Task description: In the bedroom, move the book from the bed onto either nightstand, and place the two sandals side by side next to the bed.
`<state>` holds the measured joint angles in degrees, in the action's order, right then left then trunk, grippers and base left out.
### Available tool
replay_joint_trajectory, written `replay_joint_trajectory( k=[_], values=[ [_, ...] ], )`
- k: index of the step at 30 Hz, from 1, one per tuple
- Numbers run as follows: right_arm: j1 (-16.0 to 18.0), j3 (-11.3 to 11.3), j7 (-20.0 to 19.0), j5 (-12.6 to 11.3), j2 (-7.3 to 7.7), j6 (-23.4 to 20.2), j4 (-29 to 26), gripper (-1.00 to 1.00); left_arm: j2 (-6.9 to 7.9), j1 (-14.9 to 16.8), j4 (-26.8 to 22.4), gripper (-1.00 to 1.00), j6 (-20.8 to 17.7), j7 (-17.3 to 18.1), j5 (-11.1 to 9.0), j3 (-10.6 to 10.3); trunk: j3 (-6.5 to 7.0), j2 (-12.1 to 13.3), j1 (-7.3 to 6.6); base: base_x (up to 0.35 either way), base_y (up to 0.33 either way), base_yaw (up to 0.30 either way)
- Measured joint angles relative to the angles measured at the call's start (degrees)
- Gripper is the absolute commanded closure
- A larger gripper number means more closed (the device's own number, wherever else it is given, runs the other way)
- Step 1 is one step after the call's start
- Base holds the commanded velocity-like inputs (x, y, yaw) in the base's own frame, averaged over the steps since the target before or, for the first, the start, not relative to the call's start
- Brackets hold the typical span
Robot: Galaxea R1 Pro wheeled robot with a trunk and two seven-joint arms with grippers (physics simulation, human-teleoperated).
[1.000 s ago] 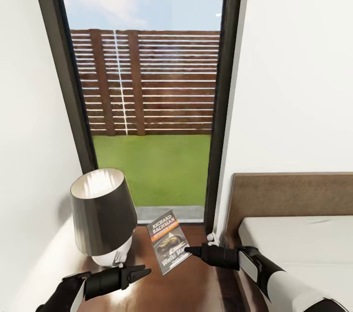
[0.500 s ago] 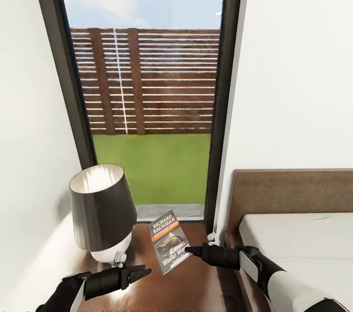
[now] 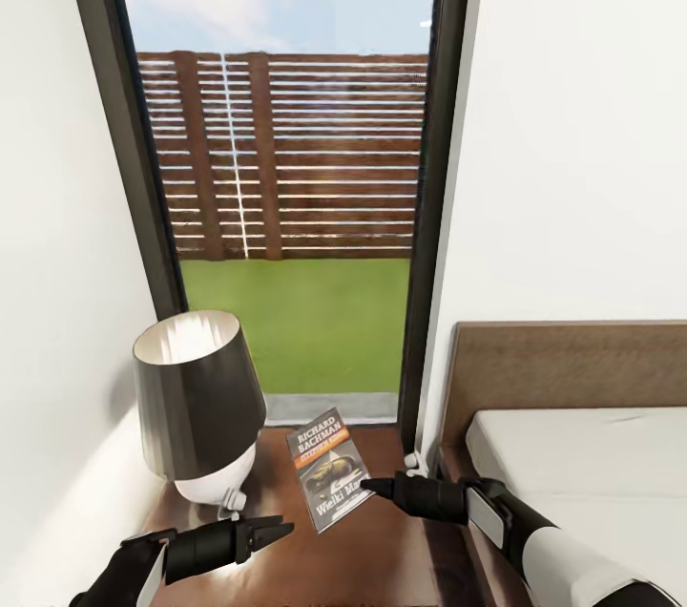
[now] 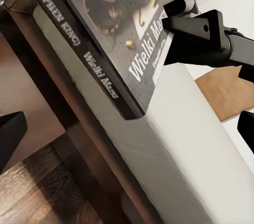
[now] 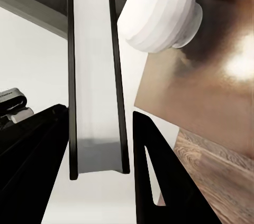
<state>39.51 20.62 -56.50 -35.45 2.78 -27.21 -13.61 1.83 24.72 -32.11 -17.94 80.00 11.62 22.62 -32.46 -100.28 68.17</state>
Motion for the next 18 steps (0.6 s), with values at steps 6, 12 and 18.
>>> replay_joint_trajectory(
  k=[6, 12, 18],
  values=[
    [0.00, -0.13, -5.08, -0.04, 0.50, -0.04, -0.31, 1.00, 0.08, 0.00, 0.00, -1.00, -0.08, 0.13, 0.00, 0.07, -1.08, -2.41, 1.32, 0.000, 0.000, 0.000],
    [0.00, -0.08, -7.18, 0.06, 0.96, 0.00, -0.17, 1.00, 0.09, 0.00, 0.00, -1.00, -0.09, 0.16, 0.00, 0.06, -2.15, -4.81, 2.64, 0.000, 0.000, 0.000],
    [0.00, -0.03, -7.18, 0.12, 0.88, 0.02, -0.15, 1.00, 0.09, 0.00, 0.00, -1.00, -0.09, 0.12, 0.00, 0.02, -3.23, -7.22, 3.96, 0.000, 0.000, 0.000]
  ],
)
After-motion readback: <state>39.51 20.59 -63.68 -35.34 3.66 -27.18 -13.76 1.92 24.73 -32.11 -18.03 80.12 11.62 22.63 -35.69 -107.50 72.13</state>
